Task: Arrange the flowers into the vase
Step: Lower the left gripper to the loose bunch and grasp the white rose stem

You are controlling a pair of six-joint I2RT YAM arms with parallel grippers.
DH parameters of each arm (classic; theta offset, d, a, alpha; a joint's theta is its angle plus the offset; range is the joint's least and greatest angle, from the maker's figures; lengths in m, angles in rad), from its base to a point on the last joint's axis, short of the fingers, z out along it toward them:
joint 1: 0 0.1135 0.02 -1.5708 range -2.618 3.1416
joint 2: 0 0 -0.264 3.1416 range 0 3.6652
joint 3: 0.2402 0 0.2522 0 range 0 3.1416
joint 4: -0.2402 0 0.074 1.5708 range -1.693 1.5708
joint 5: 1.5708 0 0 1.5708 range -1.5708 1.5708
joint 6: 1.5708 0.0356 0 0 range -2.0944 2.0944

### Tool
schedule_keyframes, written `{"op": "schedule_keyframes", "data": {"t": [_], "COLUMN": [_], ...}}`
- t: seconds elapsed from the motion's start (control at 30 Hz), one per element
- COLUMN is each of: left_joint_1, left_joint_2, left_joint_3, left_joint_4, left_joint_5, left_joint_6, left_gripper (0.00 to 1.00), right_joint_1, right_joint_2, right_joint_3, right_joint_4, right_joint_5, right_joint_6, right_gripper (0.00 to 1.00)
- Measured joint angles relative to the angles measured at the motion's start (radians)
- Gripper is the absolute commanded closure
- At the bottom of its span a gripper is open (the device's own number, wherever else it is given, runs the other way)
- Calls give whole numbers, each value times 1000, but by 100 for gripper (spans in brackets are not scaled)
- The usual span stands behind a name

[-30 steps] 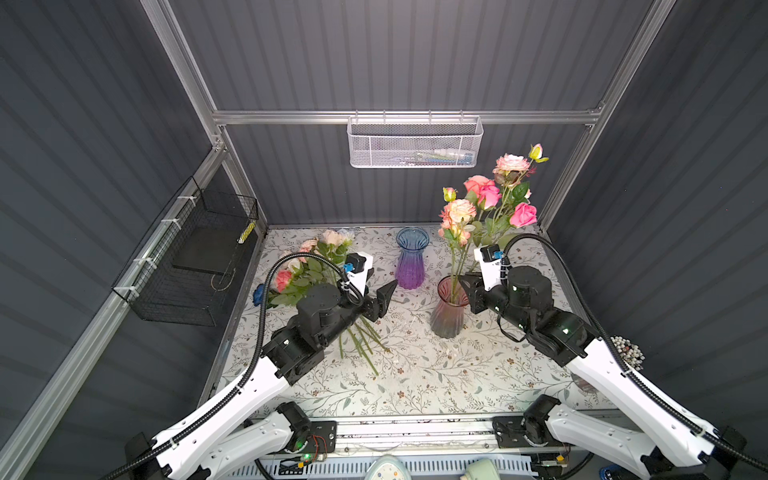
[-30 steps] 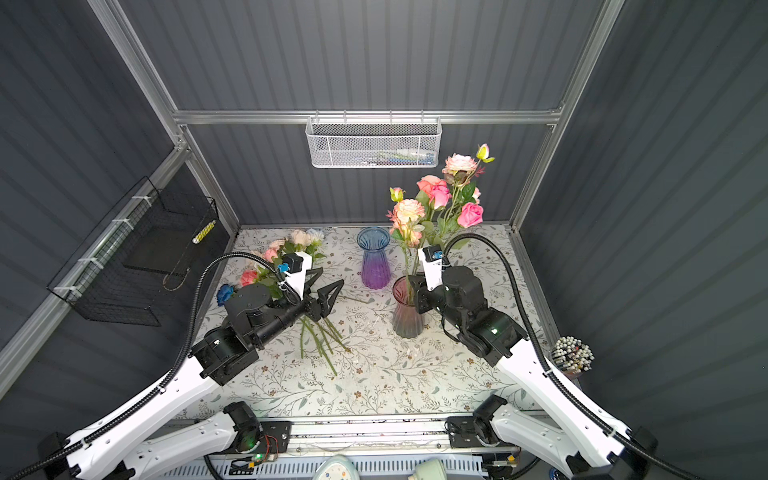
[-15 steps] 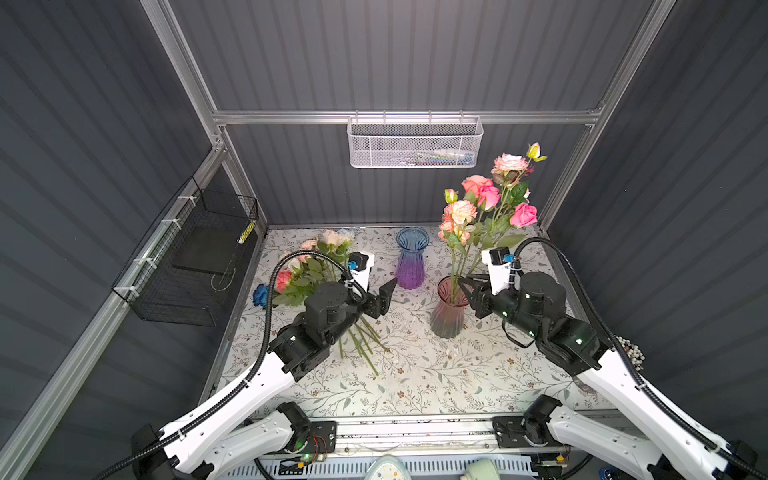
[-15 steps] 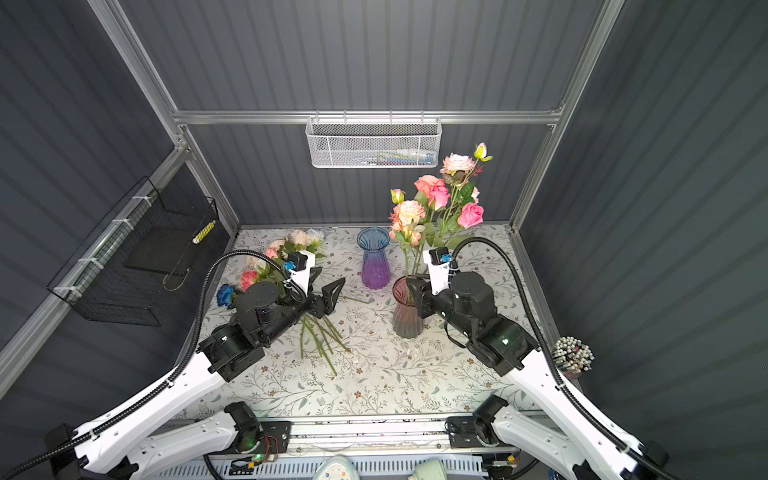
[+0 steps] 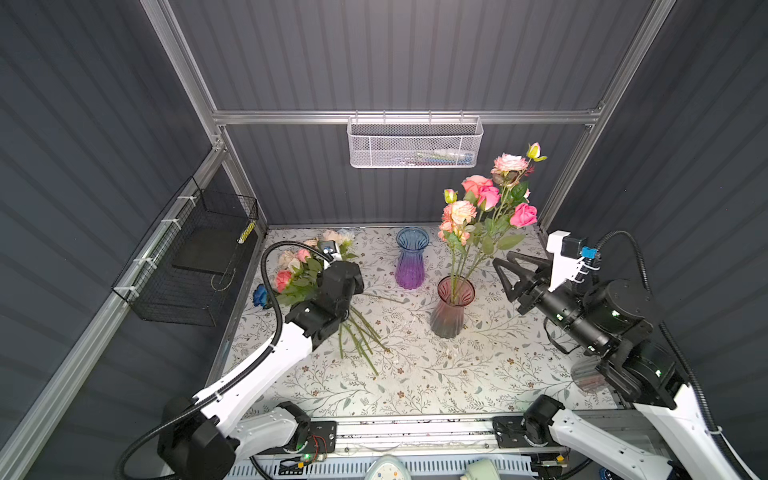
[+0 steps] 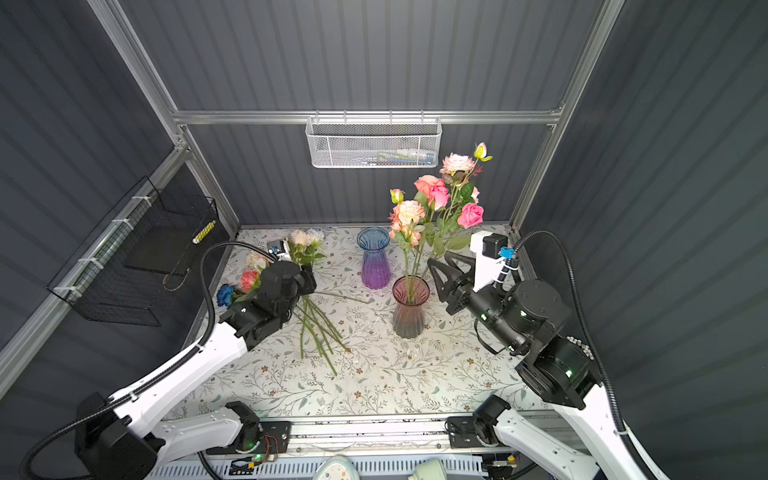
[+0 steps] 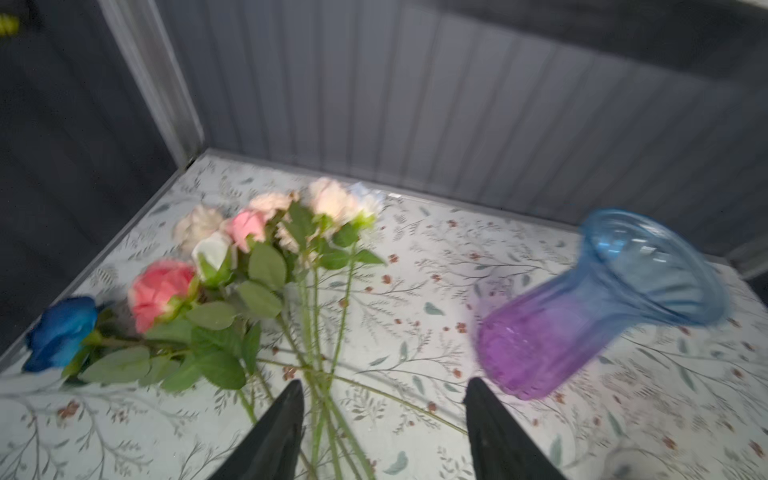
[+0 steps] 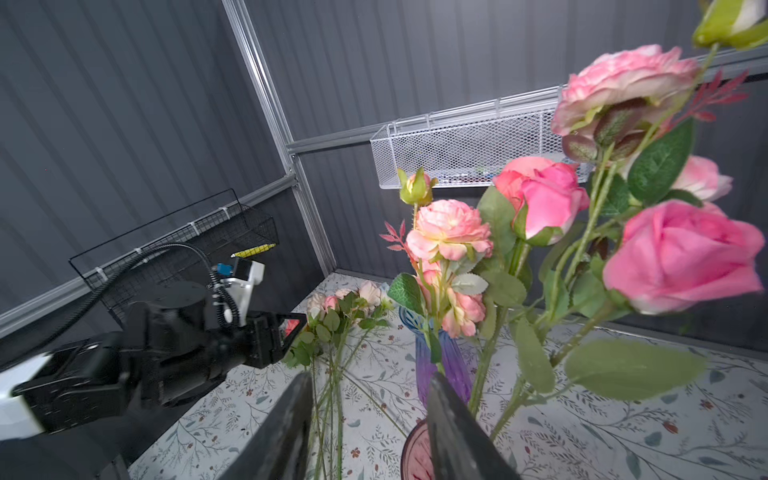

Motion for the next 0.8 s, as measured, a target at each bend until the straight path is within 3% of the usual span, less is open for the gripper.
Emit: {"op": "schedule_keyframes", "data": {"t": [0.1,0.33,0.6,0.8], "left_joint_1": [102,184,282,296], "left_joint_2": [120,480,698,806], "left_joint_3": [29,241,435,540], "left_joint_4": [-65,-154,-188,-196], "left_joint_5": [65,151,227,264], "left_joint_6": [-39,-48,-2,47], "left_gripper": [37,47,63,71], "right_joint_1": [0,0,0,0], "right_joint_2": [3,-9,-10,-16], "right_joint_3": [-32,-158,-225,-243], "right_joint_4": [-5,-14,-14,-8], "right_joint_5": [-3,-20,-27,-27], "right_joint_6": [10,42,58,58], "right_gripper": [55,56,55,55]}}
